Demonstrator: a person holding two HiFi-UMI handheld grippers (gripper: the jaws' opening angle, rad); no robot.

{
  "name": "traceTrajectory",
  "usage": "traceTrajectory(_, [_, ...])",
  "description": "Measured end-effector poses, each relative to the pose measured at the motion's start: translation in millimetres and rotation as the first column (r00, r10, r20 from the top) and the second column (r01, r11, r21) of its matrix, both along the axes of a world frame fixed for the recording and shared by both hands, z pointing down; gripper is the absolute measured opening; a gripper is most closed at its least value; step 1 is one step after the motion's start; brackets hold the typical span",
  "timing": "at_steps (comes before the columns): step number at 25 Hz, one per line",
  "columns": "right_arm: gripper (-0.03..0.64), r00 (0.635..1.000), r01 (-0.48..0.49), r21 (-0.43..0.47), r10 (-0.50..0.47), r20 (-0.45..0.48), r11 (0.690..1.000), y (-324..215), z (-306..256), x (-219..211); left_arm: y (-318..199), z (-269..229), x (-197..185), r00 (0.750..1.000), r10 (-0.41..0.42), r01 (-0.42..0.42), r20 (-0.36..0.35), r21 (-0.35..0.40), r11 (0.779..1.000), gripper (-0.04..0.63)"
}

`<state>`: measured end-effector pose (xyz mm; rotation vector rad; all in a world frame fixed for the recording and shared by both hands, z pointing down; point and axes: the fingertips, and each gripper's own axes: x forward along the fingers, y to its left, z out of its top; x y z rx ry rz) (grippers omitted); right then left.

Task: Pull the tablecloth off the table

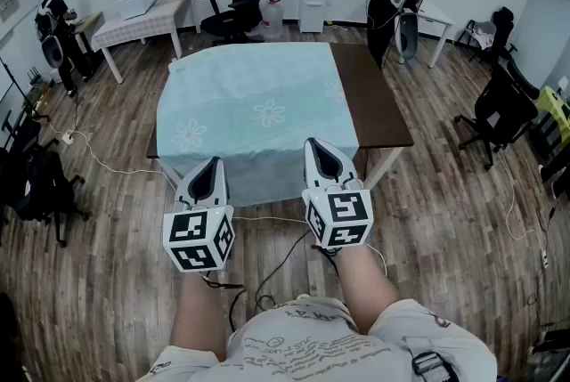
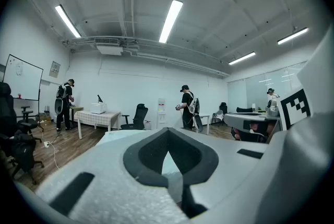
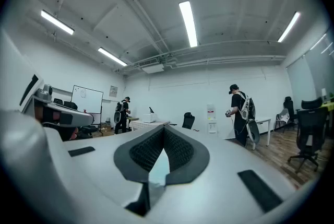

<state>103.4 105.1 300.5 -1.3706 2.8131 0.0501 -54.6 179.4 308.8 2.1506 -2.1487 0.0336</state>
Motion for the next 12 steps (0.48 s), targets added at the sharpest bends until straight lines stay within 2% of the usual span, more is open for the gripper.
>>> traceTrajectory(7, [0.011, 1.0, 0.015, -0.029, -0.015, 0.006, 0.999, -2, 7, 16, -5, -4, 29, 0.997, 0.025, -0.026, 0.069, 0.009, 1.0, 0.011])
traceTrajectory(12, [0.012, 0.999, 0.021, -0.048, -0.02, 0.027, 0.999, -10, 8, 23, -13, -8, 38, 0.997, 0.009, -0.01, 0.075, 0.004, 1.0, 0.011])
